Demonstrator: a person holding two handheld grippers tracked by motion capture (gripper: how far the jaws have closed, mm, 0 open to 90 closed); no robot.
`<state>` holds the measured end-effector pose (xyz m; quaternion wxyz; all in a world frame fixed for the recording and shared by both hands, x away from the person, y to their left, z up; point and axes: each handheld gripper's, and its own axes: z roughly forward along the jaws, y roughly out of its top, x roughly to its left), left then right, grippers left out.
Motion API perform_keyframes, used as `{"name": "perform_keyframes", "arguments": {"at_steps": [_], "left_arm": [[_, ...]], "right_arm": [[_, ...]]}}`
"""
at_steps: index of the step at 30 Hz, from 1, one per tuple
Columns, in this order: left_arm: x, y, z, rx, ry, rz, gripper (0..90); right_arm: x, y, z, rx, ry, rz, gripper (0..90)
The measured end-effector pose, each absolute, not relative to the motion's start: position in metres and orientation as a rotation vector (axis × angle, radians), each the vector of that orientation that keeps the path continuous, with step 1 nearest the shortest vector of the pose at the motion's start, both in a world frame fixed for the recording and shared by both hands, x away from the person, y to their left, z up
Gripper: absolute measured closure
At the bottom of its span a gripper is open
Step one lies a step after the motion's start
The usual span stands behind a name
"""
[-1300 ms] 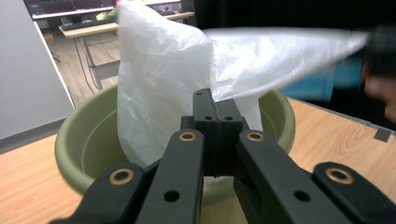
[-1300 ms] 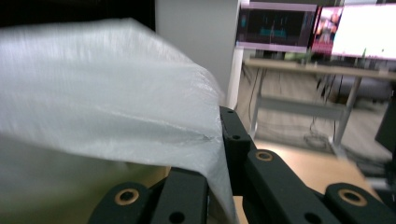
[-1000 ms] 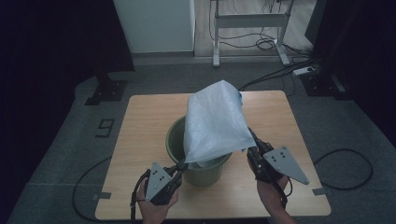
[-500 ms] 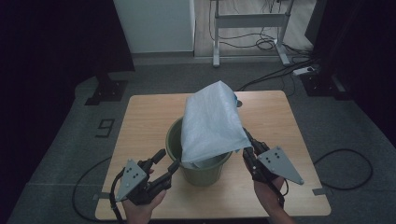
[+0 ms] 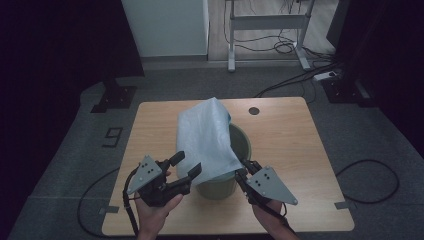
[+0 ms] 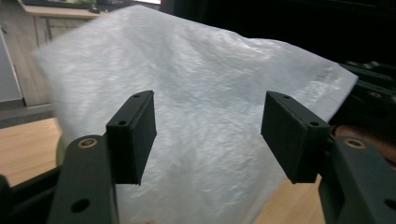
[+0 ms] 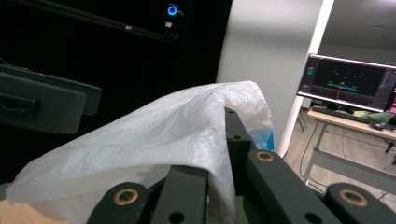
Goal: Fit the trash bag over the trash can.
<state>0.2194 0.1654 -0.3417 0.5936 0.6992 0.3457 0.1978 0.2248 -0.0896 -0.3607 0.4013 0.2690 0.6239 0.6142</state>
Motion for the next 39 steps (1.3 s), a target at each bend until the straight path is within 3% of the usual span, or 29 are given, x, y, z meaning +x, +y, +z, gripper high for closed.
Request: {"name": "perform_keyframes", "arguments": {"at_steps": [13, 15, 17, 21, 24, 34, 39], "left_arm": [[0.218, 0.151, -0.352, 1.697, 0.753, 0.456, 28.1], [0.219, 0.148, -0.354, 1.709, 0.759, 0.479, 32.4], [0.219, 0.145, -0.356, 1.717, 0.758, 0.514, 43.6], [0.219, 0.145, -0.358, 1.710, 0.744, 0.545, 74.2], [0.222, 0.149, -0.357, 1.685, 0.735, 0.531, 87.1], [0.224, 0.180, -0.347, 1.522, 0.778, 0.527, 89.8], [0.226, 0.193, -0.348, 1.474, 0.803, 0.526, 89.8]], "right_arm": [[0.232, -0.079, -0.361, 0.725, 1.664, 1.520, 86.8], [0.231, -0.079, -0.360, 0.725, 1.661, 1.524, 86.7], [0.231, -0.080, -0.359, 0.723, 1.659, 1.527, 86.7], [0.228, -0.081, -0.357, 0.713, 1.653, 1.531, 85.2], [0.227, -0.082, -0.357, 0.705, 1.657, 1.526, 83.3], [0.231, -0.085, -0.378, 0.795, 1.703, 1.490, 57.2], [0.233, -0.087, -0.390, 0.863, 1.745, 1.478, 52.6]]}}
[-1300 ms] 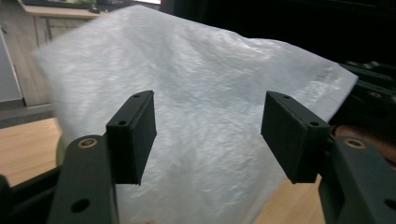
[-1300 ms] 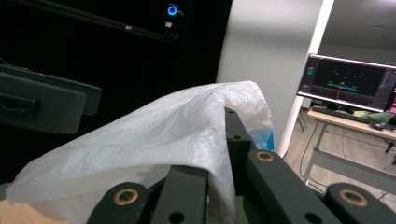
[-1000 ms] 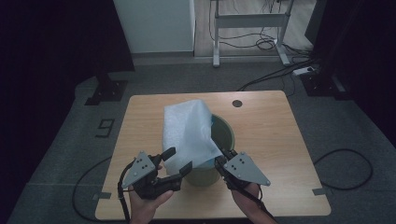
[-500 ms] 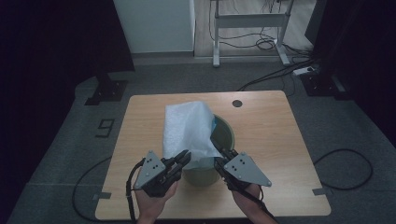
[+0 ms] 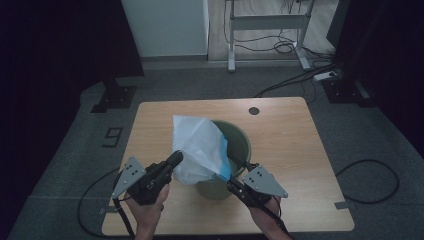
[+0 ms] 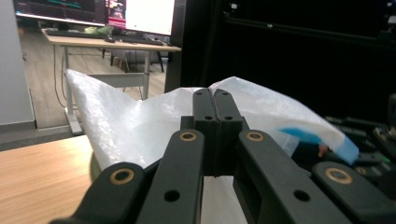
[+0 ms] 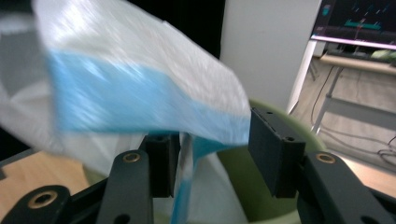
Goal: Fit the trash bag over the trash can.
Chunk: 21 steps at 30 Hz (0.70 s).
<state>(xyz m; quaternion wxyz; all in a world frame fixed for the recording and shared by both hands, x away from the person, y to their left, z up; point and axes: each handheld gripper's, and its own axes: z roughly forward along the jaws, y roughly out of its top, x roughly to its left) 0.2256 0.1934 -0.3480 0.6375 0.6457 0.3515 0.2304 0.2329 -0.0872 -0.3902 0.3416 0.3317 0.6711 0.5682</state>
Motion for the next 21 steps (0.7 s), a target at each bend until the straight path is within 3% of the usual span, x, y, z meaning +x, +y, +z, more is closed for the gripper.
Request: {"name": "perform_keyframes", "arguments": {"at_steps": [2, 3, 4, 6, 8, 21], "left_arm": [[0.225, 0.196, -0.349, 1.465, 0.806, 0.528, 89.8], [0.224, 0.197, -0.349, 1.458, 0.806, 0.526, 89.8], [0.224, 0.198, -0.349, 1.457, 0.806, 0.523, 89.8], [0.223, 0.200, -0.350, 1.452, 0.806, 0.530, 89.8], [0.222, 0.202, -0.350, 1.444, 0.806, 0.535, 89.8], [0.229, 0.205, -0.357, 1.424, 0.793, 0.495, 89.8]], "right_arm": [[0.232, -0.087, -0.394, 0.867, 1.767, 1.469, 54.4], [0.233, -0.088, -0.397, 0.870, 1.800, 1.460, 67.6], [0.233, -0.088, -0.397, 0.870, 1.800, 1.460, 67.6], [0.233, -0.089, -0.399, 0.859, 1.819, 1.455, 82.5], [0.233, -0.092, -0.398, 0.847, 1.810, 1.449, 87.7], [0.262, -0.174, -0.386, 0.996, 1.567, 1.296, 88.2]]}}
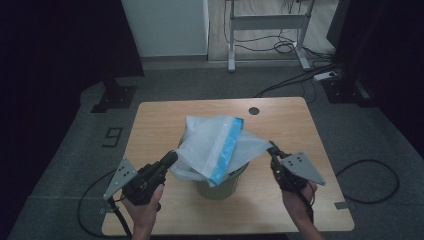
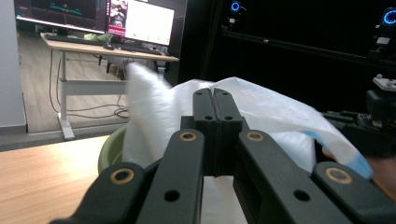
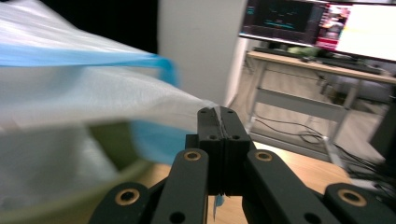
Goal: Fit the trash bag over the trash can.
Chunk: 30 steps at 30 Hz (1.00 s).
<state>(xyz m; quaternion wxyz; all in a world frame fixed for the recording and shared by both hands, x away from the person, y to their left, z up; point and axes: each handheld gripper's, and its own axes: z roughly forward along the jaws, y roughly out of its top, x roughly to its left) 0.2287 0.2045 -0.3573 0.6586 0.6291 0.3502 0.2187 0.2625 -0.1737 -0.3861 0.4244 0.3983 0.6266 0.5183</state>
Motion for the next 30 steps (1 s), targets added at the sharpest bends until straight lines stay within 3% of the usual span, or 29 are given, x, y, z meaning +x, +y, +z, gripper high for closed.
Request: {"name": "perform_keyframes", "arguments": {"at_steps": [7, 16, 19, 25, 30], "left_arm": [[0.234, 0.207, -0.367, 1.431, 0.817, 0.478, 89.8], [0.250, 0.201, -0.381, 1.477, 0.859, 0.464, 89.7], [0.249, 0.203, -0.386, 1.471, 0.861, 0.450, 89.8], [0.236, 0.208, -0.389, 1.458, 0.856, 0.451, 89.7], [0.231, 0.207, -0.389, 1.455, 0.847, 0.452, 89.7]], "right_arm": [[0.280, -0.207, -0.407, 1.070, 1.538, 1.246, 86.9], [0.309, -0.197, -0.430, 1.118, 1.593, 1.258, 83.3], [0.309, -0.191, -0.432, 1.105, 1.613, 1.257, 74.3], [0.290, -0.207, -0.432, 1.198, 1.623, 1.264, 41.3], [0.251, -0.223, -0.432, 1.190, 1.624, 1.343, 35.6]]}}
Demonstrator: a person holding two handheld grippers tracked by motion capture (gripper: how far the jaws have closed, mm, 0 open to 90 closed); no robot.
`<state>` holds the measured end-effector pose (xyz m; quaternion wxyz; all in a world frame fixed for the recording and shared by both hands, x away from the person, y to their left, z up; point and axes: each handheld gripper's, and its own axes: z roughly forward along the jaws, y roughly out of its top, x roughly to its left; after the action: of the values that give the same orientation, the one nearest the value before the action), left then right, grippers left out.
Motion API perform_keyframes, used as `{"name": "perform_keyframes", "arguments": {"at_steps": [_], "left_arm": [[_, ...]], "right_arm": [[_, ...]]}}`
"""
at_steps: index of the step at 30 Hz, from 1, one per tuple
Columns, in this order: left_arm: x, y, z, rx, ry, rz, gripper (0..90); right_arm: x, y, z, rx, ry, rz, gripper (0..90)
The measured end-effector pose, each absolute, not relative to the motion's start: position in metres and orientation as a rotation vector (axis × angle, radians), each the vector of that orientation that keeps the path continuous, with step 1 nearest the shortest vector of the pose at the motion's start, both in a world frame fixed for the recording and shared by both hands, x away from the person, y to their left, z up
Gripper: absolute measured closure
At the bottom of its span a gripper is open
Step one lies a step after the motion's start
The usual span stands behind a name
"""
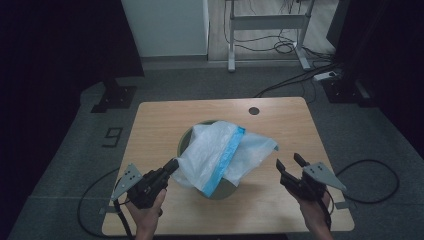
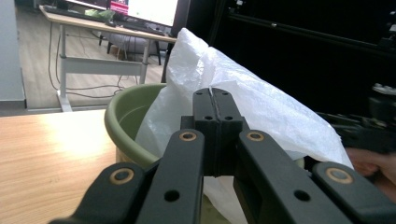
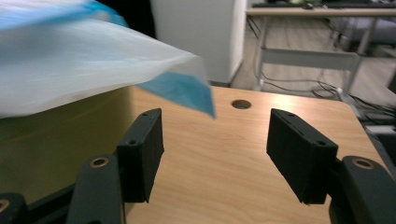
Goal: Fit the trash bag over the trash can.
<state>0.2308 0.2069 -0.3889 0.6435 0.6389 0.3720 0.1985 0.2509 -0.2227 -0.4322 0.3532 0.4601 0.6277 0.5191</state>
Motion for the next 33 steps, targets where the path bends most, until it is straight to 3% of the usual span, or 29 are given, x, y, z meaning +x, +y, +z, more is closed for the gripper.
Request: {"name": "perform_keyframes", "arguments": {"at_steps": [6, 19, 28, 30, 33], "left_arm": [[0.225, 0.201, -0.391, 1.455, 0.838, 0.449, 89.7], [0.227, 0.187, -0.403, 1.468, 0.877, 0.433, 89.7], [0.229, 0.179, -0.400, 1.477, 0.874, 0.424, 89.7], [0.229, 0.179, -0.400, 1.479, 0.872, 0.424, 89.7], [0.227, 0.180, -0.399, 1.485, 0.865, 0.424, 89.7]], "right_arm": [[0.224, -0.208, -0.420, 1.072, 1.647, 1.454, 34.8], [0.185, -0.110, -0.413, 0.809, 1.836, 1.644, 23.4], [0.187, -0.087, -0.419, 0.764, 1.861, 1.549, 21.2], [0.188, -0.082, -0.421, 0.764, 1.866, 1.517, 23.4], [0.189, -0.080, -0.422, 0.771, 1.841, 1.487, 41.5]]}}
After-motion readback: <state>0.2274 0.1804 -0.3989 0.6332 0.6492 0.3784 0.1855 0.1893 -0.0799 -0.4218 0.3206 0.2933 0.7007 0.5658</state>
